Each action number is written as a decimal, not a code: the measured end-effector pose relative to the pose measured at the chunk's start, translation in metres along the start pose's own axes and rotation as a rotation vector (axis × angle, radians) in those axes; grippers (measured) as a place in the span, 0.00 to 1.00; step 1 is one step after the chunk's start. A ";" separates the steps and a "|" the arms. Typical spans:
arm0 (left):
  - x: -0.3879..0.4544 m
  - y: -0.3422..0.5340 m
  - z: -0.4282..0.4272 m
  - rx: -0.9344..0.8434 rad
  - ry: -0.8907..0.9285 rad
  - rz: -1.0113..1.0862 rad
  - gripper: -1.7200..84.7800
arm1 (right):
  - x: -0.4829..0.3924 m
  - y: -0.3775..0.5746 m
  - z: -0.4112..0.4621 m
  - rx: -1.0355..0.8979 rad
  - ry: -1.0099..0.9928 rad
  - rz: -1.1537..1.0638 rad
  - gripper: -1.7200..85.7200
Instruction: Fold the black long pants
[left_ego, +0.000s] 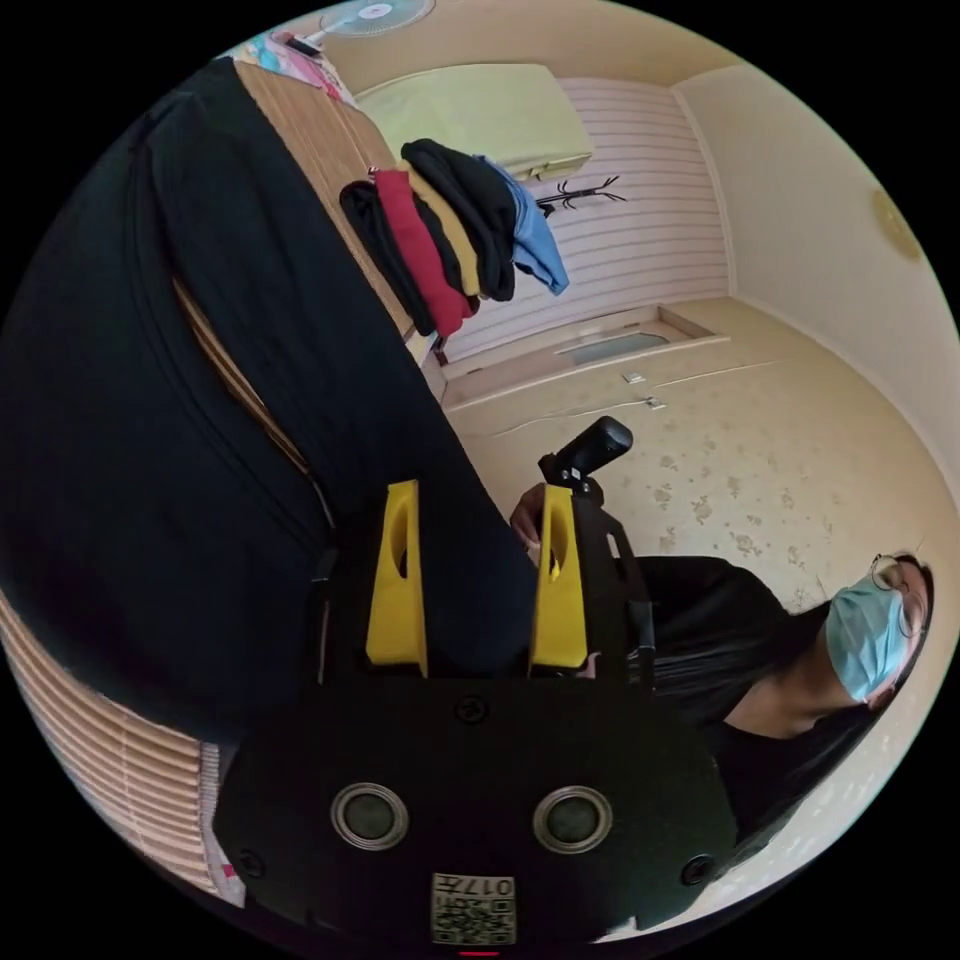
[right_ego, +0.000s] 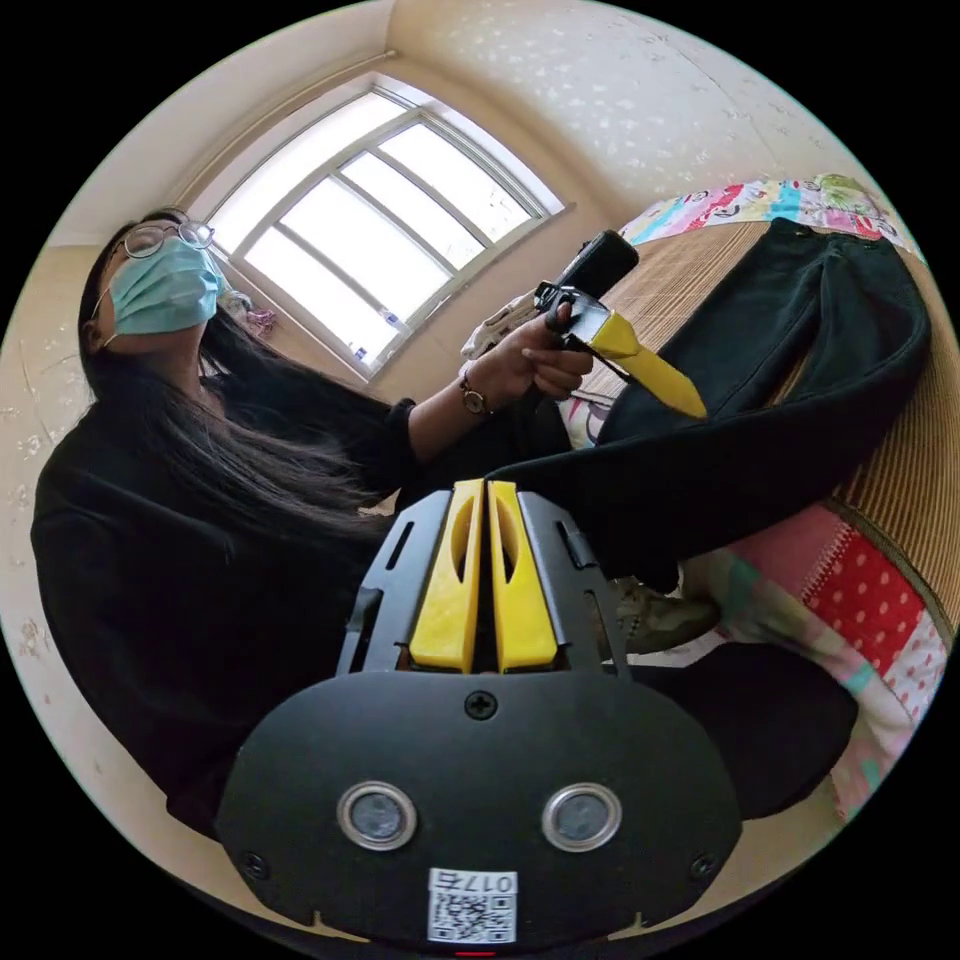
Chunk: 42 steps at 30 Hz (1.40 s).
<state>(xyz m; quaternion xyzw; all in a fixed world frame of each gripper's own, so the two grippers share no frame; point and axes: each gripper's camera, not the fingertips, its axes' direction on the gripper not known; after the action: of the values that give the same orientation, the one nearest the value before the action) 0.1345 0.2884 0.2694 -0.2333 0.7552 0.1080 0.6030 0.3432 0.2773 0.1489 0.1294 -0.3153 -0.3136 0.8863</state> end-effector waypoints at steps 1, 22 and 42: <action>-0.007 0.000 0.009 -0.004 0.019 -0.020 0.21 | 0.005 -0.006 0.009 0.000 -0.026 -0.006 0.03; 0.005 -0.011 0.032 -0.127 -0.326 0.029 0.08 | 0.246 -0.201 -0.073 0.008 0.962 0.610 0.14; 0.049 -0.023 -0.012 -0.302 -0.334 0.214 0.07 | 0.230 -0.363 0.054 0.349 0.985 0.225 0.04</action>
<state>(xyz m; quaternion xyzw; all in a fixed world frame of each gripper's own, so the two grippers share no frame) 0.1271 0.2519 0.2280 -0.2180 0.6407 0.3199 0.6631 0.2756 -0.1499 0.1452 0.3720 0.0784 -0.0615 0.9229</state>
